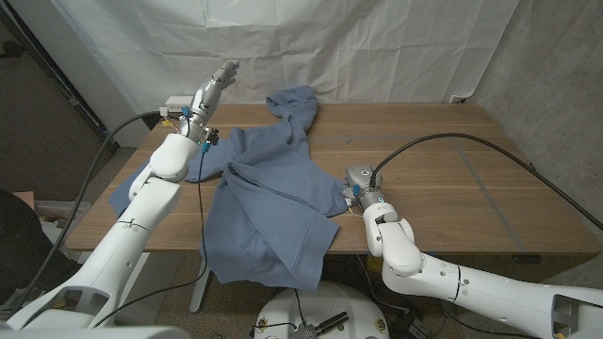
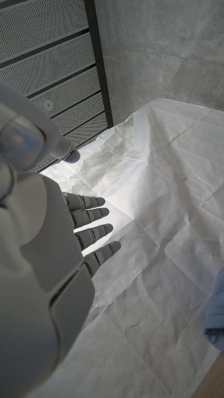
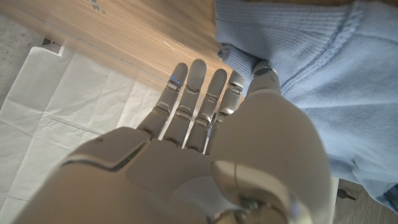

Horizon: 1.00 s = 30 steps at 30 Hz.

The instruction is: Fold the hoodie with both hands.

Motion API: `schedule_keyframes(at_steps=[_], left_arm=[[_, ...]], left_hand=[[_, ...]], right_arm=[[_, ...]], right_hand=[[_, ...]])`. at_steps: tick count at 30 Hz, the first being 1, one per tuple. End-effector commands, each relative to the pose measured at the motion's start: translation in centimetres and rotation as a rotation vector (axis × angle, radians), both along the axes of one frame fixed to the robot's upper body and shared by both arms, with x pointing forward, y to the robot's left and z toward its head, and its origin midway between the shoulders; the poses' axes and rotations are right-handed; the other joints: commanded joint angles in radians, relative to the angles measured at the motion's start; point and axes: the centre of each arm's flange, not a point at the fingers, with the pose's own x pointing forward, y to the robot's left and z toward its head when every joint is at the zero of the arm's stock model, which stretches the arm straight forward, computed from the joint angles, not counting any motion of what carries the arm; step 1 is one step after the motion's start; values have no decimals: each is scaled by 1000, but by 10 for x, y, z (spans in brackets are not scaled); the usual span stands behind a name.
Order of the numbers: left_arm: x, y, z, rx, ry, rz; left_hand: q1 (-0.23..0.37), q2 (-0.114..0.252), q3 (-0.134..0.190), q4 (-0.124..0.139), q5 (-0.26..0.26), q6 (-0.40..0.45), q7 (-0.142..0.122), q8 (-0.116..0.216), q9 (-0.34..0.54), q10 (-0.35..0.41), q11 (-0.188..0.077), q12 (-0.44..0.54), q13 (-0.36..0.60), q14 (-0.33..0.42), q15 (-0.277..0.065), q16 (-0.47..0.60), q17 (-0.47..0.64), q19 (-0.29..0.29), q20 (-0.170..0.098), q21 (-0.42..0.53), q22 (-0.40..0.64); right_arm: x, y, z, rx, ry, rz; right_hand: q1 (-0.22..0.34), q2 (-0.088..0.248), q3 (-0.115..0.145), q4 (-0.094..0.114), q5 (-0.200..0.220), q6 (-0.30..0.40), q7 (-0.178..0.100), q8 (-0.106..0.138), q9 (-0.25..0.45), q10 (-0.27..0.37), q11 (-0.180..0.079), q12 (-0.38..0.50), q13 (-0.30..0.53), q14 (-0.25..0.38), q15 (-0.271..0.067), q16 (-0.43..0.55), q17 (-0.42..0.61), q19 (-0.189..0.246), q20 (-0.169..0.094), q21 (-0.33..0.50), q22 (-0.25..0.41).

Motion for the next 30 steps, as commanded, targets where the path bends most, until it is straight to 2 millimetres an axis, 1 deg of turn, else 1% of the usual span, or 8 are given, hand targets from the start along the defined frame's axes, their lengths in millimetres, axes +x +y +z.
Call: schedule_keyframes(at_steps=[1, 4, 5, 6, 10, 19, 25, 30], left_arm=[[0, 4, -1, -5, -5, 1], [0, 5, -1, -7, -8, 1], [0, 5, -1, -6, -10, 2], [0, 6, 0, -7, -12, 2], [0, 6, 0, -8, -14, 2], [3, 6, -1, 0, -3, 4], [5, 5, -2, 2, 4, 2], [7, 5, -4, 1, 10, -1]], left_hand=[[-2, 98, 6, 2, 9, 5, 2, 5, 3, 7, -3, 2, 1, 6, -2, -1, 1, 2, -4, -2, 3], [-2, 98, 6, 2, 9, 5, 4, 5, 3, 6, -2, 1, 1, 7, -3, -1, 1, 1, -3, -3, 3], [-2, 98, 6, 2, 9, 5, 4, 5, 3, 6, -2, 1, 1, 7, -2, -1, 1, 2, -4, -3, 3], [-2, 98, 6, 2, 9, 5, 3, 5, 3, 6, -3, 1, 1, 7, -3, -1, 1, 2, -4, -3, 3], [-2, 98, 6, 2, 9, 5, 3, 5, 3, 6, -2, 1, 1, 7, -3, -1, 1, 2, -4, -3, 3], [-2, 98, 6, 2, 9, 4, 3, 4, 3, 5, -4, 1, 1, 6, -3, -1, 1, 2, -5, -4, 3], [-2, 98, 5, 2, 9, 4, 3, 4, 3, 5, -1, 1, 1, 6, -3, -1, 1, 2, -6, -5, 3], [-2, 97, 5, 2, 9, 4, 4, 4, 3, 4, -3, 0, 1, 6, -2, -1, 1, 2, -5, -6, 3]], right_arm=[[4, -1, -2, -39, 25, -9], [6, 0, -1, -34, 16, -7], [7, 1, 0, -47, 23, -13], [8, 0, 0, -29, 22, 3], [8, 0, -1, -44, 16, 2], [4, -3, 5, 3, -89, 45], [-2, -17, 24, 246, -109, 139], [1, -31, 40, 481, -38, 238]], right_hand=[[-32, -32, -39, 23, 8, -185, -18, -92, -8, -122, 9, -37, -16, -35, -150, -14, 19, -5, 1, 4, 4], [-5, -18, -29, 14, 18, -166, -9, -90, -9, -101, 21, -29, -26, -22, -158, -6, 10, 6, 10, 8, 3], [12, -2, -20, 10, 23, -102, -12, -74, -14, -18, 11, 3, -31, 14, -156, 2, 3, 17, 7, 12, 3], [28, 10, -12, 7, 27, -5, -8, -44, -17, 46, 4, 21, -48, 45, -156, 0, 9, 23, 3, 14, 2], [41, 33, -1, 11, 22, 124, 14, -14, -29, 188, -1, 67, -78, 118, -154, -10, 34, 37, -13, 24, 3], [63, 46, 10, 8, 15, 146, 44, -16, -29, 189, 20, 96, -41, 138, -152, -9, 75, 21, -34, 26, 6], [70, 52, 15, 9, 14, 145, 49, -14, -17, 180, 27, 106, -21, 136, -153, -8, 95, 31, -31, 35, 7], [72, 52, 20, 12, 17, 150, 61, -7, -5, 184, 48, 108, -18, 142, -151, -20, 107, 45, -14, 45, 7]])
